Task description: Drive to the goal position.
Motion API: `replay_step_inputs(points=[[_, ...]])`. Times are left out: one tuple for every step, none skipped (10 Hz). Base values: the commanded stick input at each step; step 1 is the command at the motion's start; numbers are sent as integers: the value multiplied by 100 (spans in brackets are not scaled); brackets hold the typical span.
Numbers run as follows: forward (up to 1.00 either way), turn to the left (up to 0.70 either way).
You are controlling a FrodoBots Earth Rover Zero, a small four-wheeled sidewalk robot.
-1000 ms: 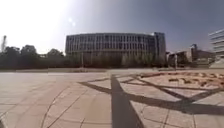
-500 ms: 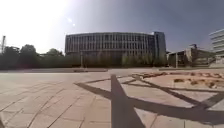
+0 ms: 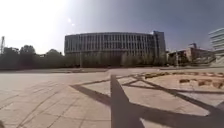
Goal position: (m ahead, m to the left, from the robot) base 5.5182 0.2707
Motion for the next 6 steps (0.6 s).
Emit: replay_step_inputs(points=[[70,0],[70,0],[70,0],[70,0],[70,0],[70,1]])
